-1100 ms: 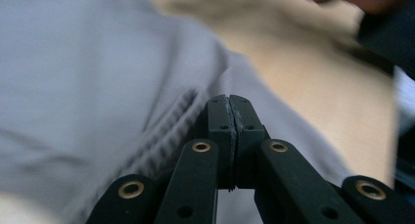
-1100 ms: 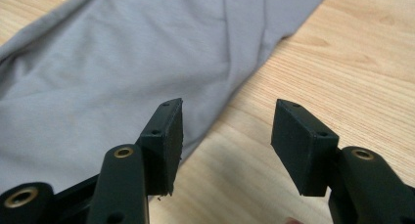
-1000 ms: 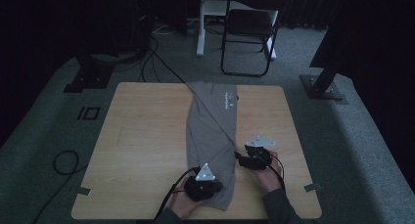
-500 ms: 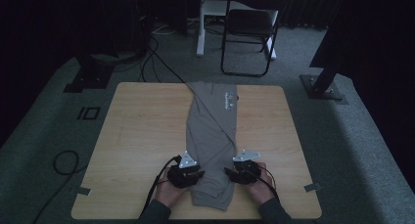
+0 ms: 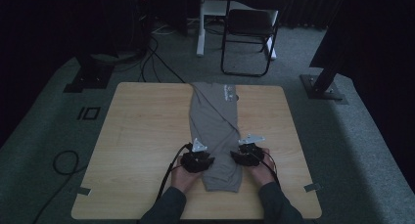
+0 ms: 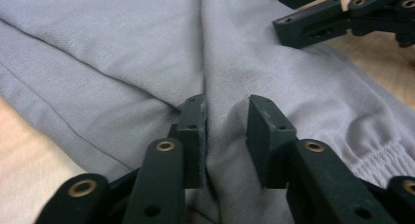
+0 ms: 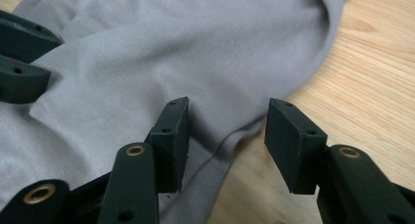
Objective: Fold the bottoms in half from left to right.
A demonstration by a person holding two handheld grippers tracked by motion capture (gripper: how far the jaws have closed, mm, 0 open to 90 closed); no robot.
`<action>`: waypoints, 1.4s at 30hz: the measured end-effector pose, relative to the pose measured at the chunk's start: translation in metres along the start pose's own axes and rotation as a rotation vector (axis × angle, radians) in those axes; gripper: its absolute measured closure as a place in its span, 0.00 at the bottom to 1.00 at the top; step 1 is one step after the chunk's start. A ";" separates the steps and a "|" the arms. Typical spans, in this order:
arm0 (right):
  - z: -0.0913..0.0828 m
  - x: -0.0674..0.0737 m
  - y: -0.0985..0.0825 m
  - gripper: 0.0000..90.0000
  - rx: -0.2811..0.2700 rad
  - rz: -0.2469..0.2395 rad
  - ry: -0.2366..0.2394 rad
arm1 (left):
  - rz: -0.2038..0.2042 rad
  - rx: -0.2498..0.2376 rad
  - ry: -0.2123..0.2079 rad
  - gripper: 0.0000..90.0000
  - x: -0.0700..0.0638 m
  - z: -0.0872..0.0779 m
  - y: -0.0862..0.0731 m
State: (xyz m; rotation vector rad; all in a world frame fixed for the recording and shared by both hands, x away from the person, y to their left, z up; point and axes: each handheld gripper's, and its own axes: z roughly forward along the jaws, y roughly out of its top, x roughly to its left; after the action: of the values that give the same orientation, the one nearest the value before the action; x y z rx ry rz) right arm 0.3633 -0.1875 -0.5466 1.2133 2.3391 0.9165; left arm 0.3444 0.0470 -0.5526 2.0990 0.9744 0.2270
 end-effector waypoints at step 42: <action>-0.056 0.062 -0.046 0.87 -0.037 -0.167 0.212 | 0.175 0.008 0.089 0.68 -0.045 -0.048 -0.053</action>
State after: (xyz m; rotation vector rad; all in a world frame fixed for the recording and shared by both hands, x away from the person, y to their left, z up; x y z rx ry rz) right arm 0.2692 -0.1779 -0.5376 0.9295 2.5289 1.0707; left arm 0.2617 0.0637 -0.5519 2.1989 0.8436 0.4088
